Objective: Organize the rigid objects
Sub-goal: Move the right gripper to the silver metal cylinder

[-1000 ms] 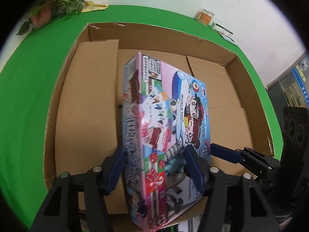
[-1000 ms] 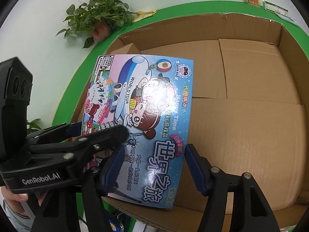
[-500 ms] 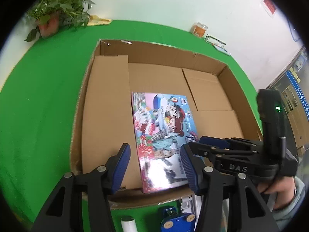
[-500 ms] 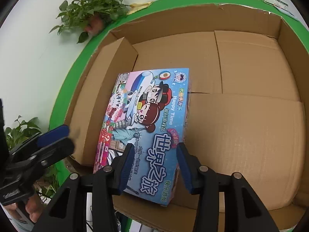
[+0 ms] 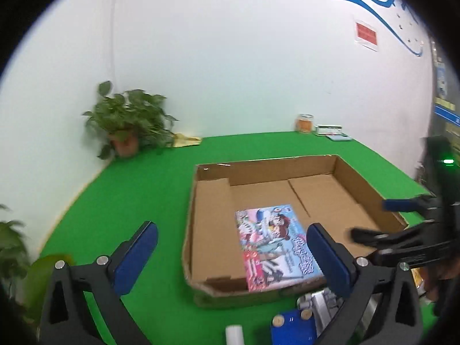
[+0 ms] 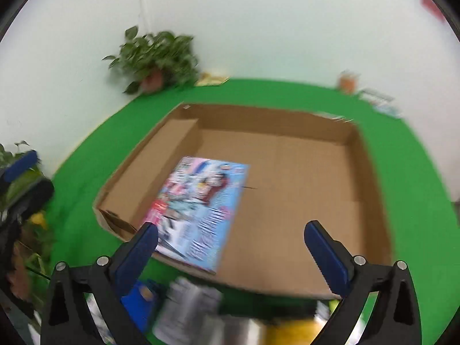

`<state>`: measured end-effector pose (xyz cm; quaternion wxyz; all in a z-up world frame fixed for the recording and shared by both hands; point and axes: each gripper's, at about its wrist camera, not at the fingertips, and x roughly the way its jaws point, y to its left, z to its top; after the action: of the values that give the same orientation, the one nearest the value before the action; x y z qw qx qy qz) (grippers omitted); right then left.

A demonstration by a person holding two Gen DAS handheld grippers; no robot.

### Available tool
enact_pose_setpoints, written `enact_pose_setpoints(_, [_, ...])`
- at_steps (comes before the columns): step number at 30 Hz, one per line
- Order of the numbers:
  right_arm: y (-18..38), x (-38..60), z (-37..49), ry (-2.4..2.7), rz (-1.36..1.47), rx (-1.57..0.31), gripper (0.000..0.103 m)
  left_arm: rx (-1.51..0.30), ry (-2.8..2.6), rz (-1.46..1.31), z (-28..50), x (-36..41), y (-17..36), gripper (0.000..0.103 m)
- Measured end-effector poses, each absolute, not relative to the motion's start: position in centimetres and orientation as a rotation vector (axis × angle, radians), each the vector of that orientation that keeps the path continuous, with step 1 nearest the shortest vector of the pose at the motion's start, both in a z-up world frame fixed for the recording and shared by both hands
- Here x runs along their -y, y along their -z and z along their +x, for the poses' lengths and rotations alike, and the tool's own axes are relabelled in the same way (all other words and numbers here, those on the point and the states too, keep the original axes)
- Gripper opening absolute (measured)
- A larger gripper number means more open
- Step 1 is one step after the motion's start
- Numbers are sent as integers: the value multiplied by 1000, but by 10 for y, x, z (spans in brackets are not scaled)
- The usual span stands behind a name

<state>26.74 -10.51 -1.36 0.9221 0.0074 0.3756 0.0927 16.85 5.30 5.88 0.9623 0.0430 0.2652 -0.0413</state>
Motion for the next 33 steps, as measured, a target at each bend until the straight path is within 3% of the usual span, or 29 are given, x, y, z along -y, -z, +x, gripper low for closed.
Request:
enact_pose_setpoints(13, [12,153,117,-82,37,-701,102,-609,159,-67,111,-32,-55,103])
enact_pose_setpoints(21, [33,158,86,-107,-4,-728,102,-848,333,-313,115,-25,-18,103])
enact_pose_setpoints(33, [41,171,77,-165,8,-732,102,-929,475,-308,117,10,-7,101])
